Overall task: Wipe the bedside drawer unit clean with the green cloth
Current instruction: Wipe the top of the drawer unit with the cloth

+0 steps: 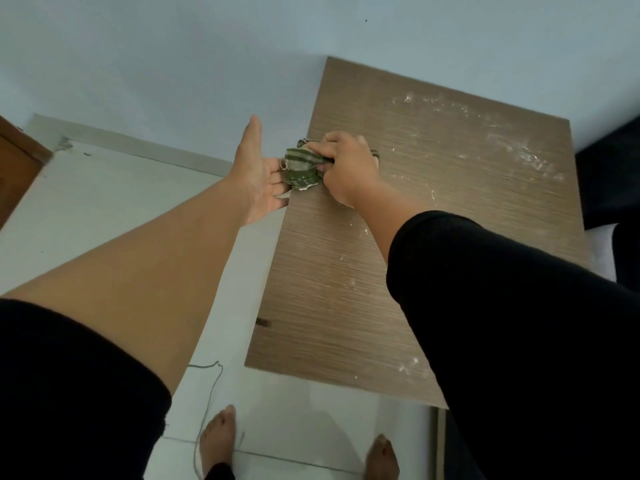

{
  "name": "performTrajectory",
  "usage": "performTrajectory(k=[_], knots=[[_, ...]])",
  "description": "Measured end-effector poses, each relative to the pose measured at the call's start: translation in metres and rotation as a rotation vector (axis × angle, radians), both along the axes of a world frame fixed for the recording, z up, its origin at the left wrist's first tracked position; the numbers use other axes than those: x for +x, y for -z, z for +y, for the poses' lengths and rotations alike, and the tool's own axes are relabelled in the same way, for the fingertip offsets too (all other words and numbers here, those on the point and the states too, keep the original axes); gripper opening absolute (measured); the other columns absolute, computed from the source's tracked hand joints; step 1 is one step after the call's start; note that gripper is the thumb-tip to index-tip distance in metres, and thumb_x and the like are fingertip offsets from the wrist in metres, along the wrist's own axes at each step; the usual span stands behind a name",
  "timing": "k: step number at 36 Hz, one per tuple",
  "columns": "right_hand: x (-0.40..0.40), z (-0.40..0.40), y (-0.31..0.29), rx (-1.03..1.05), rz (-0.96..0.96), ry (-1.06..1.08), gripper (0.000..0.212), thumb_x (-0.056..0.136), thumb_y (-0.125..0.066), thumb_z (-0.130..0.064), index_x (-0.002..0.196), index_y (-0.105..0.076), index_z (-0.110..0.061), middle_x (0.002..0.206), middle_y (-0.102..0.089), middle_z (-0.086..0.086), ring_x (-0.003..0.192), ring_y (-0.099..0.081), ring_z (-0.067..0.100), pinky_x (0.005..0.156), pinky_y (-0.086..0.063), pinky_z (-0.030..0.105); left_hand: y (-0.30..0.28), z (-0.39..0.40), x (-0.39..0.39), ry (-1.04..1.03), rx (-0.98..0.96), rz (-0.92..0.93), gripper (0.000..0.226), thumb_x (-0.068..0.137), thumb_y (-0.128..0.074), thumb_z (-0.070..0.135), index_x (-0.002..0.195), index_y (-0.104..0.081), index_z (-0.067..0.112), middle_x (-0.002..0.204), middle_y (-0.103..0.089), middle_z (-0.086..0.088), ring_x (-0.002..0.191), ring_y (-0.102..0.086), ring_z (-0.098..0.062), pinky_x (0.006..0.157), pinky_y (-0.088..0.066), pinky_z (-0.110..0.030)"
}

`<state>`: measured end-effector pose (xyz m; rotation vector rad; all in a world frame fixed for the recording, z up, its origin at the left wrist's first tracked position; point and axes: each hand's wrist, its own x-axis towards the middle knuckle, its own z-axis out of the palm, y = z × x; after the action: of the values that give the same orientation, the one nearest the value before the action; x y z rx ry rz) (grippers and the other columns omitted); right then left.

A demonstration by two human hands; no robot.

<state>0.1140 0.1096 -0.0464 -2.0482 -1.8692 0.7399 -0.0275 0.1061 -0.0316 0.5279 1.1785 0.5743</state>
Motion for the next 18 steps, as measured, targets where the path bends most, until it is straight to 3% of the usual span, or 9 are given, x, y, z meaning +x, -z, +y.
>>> performTrajectory(k=[3, 9, 12, 15, 18], knots=[[-0.007, -0.023, 0.0, 0.0, -0.003, -0.035, 0.04, 0.094, -0.049, -0.015, 0.127, -0.056, -0.037, 0.133, -0.048, -0.015, 0.125, -0.032, 0.017, 0.102, -0.028, 0.037, 0.0, -0.018, -0.006, 0.0, -0.014, 0.017, 0.095, 0.084, -0.013, 0.076, 0.125, -0.055, 0.001, 0.125, -0.061, -0.014, 0.115, -0.057, -0.023, 0.108, -0.036, -0.04], [-0.021, -0.073, -0.002, -0.008, 0.035, -0.043, 0.038, 0.095, -0.048, -0.015, 0.124, -0.057, -0.037, 0.133, -0.048, -0.014, 0.124, -0.033, 0.018, 0.102, -0.026, 0.038, -0.008, -0.059, -0.016, -0.021, -0.059, 0.033, 0.096, 0.084, -0.014, 0.076, 0.125, -0.054, 0.0, 0.12, -0.063, -0.014, 0.108, -0.061, -0.024, 0.093, -0.045, -0.037], [-0.027, -0.093, -0.005, -0.022, 0.058, -0.045, 0.038, 0.094, -0.049, -0.012, 0.123, -0.059, -0.036, 0.13, -0.05, -0.013, 0.121, -0.035, 0.019, 0.097, -0.027, 0.033, -0.014, -0.078, -0.019, -0.024, -0.062, 0.034, 0.092, 0.084, -0.014, 0.076, 0.111, -0.059, 0.0, 0.11, -0.066, -0.014, 0.099, -0.064, -0.024, 0.078, -0.05, -0.034], [-0.033, -0.114, -0.006, -0.035, 0.03, -0.082, 0.038, 0.094, -0.049, -0.013, 0.123, -0.058, -0.037, 0.127, -0.05, -0.012, 0.119, -0.035, 0.019, 0.094, -0.027, 0.033, -0.02, -0.097, -0.02, -0.039, -0.058, 0.048, 0.084, 0.086, -0.014, 0.073, 0.091, -0.061, 0.003, 0.1, -0.067, -0.014, 0.096, -0.064, -0.023, 0.085, -0.05, -0.035], [-0.038, -0.134, -0.008, -0.046, 0.027, -0.1, 0.039, 0.095, -0.049, -0.014, 0.124, -0.057, -0.039, 0.13, -0.048, -0.011, 0.12, -0.035, 0.02, 0.095, -0.029, 0.038, -0.023, -0.114, -0.024, -0.067, -0.086, 0.069, 0.083, 0.087, -0.017, 0.073, 0.089, -0.061, 0.002, 0.101, -0.068, -0.016, 0.094, -0.066, -0.025, 0.085, -0.052, -0.035]])
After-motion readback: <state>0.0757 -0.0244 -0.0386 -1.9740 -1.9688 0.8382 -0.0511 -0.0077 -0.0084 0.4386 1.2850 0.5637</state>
